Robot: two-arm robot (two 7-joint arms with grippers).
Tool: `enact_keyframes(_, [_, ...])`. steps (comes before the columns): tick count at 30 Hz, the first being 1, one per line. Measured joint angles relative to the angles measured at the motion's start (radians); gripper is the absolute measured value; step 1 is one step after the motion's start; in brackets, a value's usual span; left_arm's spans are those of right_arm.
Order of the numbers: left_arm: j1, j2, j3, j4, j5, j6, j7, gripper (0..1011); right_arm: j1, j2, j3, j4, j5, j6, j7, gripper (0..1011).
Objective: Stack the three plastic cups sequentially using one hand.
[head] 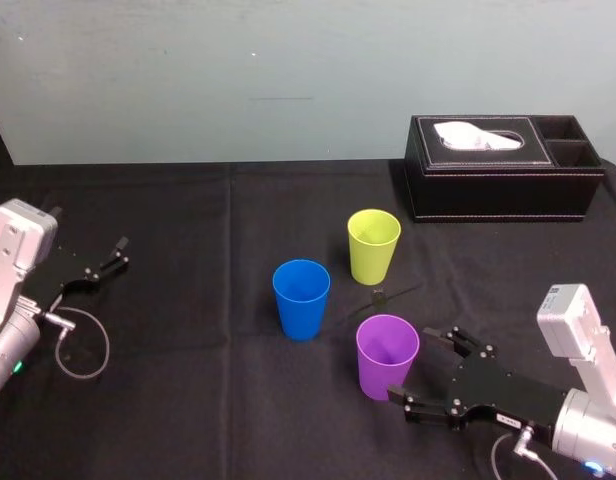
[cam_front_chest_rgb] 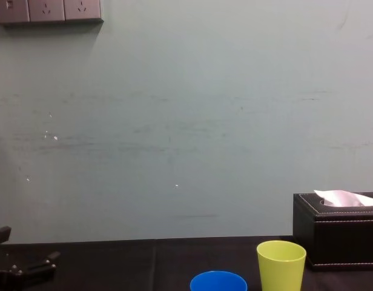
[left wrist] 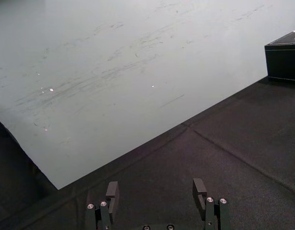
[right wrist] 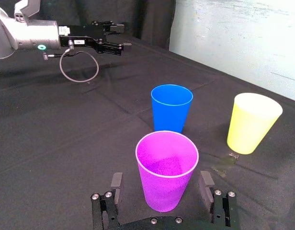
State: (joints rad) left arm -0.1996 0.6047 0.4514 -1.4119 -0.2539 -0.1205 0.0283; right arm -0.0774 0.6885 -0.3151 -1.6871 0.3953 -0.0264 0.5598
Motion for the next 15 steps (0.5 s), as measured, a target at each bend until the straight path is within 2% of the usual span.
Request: enact_keyframes(15, [0.0,0.0,0.0,0.0,0.0,0.0,0.0,1010,0.04,-0.036,-0.026,0.03,0.002,0.026,-0.015,1000])
